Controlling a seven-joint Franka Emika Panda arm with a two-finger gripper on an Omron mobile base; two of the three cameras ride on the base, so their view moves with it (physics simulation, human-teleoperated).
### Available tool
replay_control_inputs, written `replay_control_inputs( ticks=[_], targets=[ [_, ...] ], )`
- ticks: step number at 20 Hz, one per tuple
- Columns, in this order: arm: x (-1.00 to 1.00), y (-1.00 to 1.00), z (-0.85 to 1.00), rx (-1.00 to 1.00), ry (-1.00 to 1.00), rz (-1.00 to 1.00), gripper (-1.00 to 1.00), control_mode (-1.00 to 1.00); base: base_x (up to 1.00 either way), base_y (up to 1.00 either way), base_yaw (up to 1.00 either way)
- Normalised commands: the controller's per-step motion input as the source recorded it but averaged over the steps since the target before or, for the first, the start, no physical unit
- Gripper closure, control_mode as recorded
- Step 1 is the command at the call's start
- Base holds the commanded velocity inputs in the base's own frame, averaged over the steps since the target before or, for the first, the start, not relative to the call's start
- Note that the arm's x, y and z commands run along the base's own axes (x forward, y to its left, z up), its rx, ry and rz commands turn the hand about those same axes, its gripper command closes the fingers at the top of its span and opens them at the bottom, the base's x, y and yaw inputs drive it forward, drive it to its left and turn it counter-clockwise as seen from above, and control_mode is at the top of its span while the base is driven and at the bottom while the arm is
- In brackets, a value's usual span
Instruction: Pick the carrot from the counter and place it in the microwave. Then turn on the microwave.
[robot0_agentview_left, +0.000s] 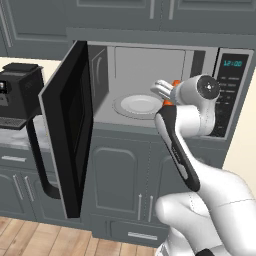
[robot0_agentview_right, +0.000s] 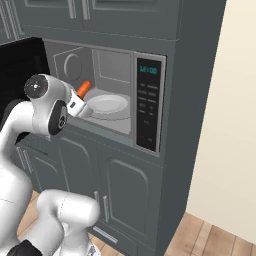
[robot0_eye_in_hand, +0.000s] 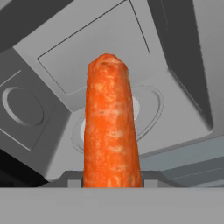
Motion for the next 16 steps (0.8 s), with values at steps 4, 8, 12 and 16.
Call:
replay_control_inputs(
  ticks=[4, 8, 12, 16],
  targets=[
    [0.43, 0.0, -0.05, 0.0, 0.03, 0.0, 1.0, -1.0, 0.0, 0.0, 0.0],
    [0.38, 0.0, -0.11, 0.0, 0.01, 0.0, 1.0, -1.0, 0.0, 0.0, 0.0],
    [0.36, 0.0, -0.15, 0.0, 0.0, 0.0, 1.0, -1.0, 0.0, 0.0, 0.0],
    [0.35, 0.0, -0.12, 0.0, 0.01, 0.0, 1.0, -1.0, 0.0, 0.0, 0.0]
  ],
)
